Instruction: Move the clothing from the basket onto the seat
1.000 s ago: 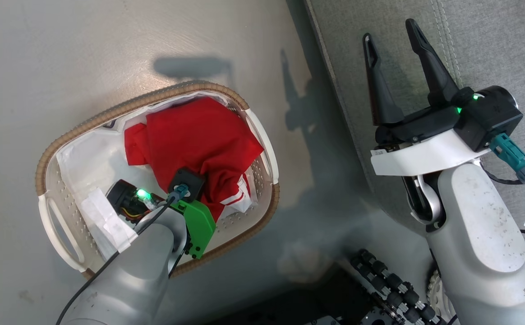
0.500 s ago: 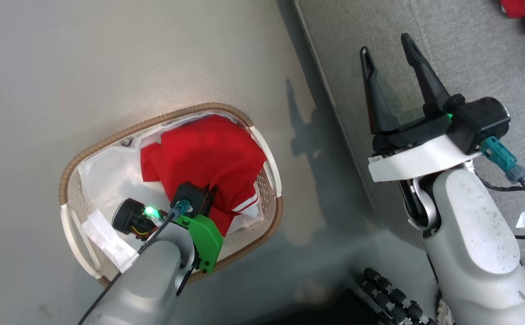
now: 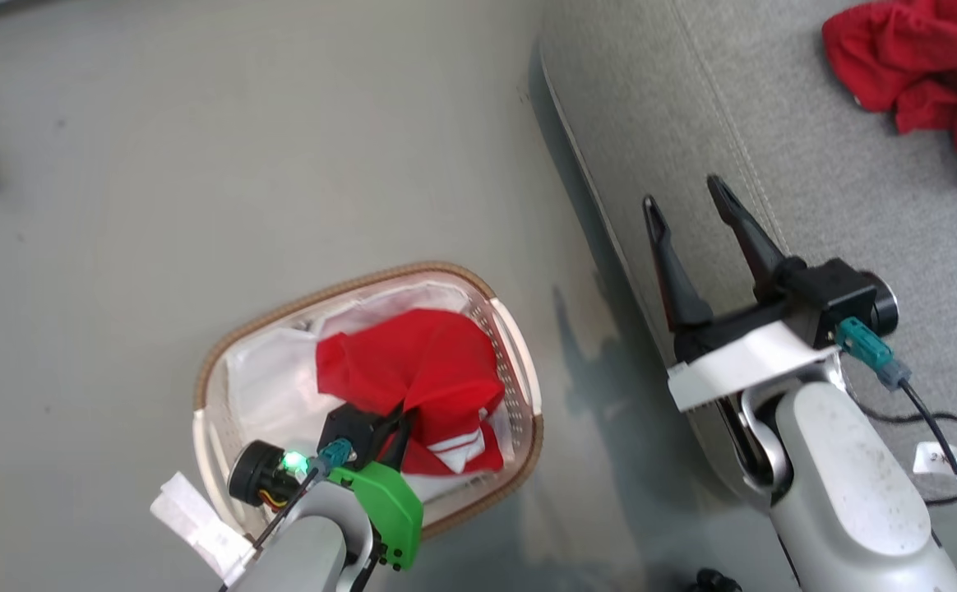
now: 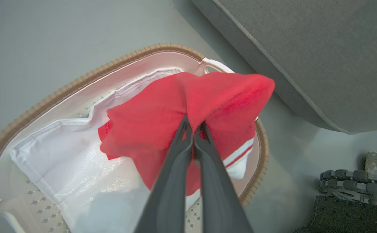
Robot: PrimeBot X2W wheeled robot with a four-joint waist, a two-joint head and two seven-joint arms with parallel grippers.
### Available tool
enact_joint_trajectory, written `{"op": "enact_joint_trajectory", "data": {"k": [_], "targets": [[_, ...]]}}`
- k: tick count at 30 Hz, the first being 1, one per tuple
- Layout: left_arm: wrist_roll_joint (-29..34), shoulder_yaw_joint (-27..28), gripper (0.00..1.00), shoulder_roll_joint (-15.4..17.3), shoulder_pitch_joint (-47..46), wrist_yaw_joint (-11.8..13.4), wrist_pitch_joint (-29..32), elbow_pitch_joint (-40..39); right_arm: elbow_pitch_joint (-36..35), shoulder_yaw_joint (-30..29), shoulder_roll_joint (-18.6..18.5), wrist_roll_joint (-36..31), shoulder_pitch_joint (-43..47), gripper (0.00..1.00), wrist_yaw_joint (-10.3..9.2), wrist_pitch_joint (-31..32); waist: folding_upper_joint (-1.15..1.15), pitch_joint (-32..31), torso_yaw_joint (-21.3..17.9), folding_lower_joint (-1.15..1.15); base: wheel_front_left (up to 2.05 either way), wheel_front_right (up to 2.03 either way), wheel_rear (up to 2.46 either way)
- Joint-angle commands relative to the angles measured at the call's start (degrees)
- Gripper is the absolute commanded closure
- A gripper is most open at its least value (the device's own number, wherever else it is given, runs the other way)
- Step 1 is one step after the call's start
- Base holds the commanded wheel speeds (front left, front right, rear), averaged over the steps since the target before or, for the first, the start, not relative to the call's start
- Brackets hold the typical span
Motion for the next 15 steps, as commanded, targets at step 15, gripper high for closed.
{"op": "enact_joint_trajectory", "data": {"k": [15], "targets": [[2.2, 9.1, 1.00, 0.0, 10.0, -0.2, 0.0, -15.9, 3.3, -0.3, -0.5, 0.1, 9.4, 0.00, -0.08, -0.1, 0.00, -16.9, 9.3, 0.00, 0.00, 0.00, 0.00]]}}
